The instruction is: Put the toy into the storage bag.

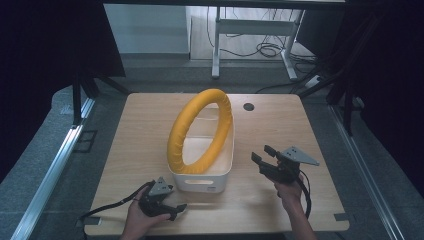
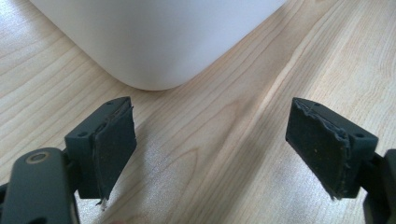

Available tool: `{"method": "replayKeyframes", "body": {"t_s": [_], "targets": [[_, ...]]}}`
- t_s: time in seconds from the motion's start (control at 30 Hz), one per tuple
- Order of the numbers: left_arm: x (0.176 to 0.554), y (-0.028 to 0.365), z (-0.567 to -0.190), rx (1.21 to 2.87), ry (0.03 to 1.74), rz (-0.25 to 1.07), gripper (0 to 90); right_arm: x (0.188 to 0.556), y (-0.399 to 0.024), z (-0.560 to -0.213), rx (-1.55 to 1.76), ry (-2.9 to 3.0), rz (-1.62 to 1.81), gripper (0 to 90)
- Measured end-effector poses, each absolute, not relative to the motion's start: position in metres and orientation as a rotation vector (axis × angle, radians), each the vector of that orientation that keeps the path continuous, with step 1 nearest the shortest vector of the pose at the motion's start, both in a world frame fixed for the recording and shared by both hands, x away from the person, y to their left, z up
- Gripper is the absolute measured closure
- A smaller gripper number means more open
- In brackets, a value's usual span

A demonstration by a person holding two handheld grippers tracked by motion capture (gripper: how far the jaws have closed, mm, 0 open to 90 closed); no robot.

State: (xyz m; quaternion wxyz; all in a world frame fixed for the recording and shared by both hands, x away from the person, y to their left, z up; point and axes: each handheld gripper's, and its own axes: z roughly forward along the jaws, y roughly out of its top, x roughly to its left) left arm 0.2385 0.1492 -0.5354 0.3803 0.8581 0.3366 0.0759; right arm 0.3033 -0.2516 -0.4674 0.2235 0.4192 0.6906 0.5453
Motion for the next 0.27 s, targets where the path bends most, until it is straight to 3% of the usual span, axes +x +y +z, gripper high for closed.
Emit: {"method": "replayKeyframes", "body": {"t_s": [0.27], "targets": [[0.2396,0.1491,-0.5358,2.192,0.859,0.191,16.2,0.3021,-0.2524,-0.4673,1.142,1.907,1.506,38.0]]}}
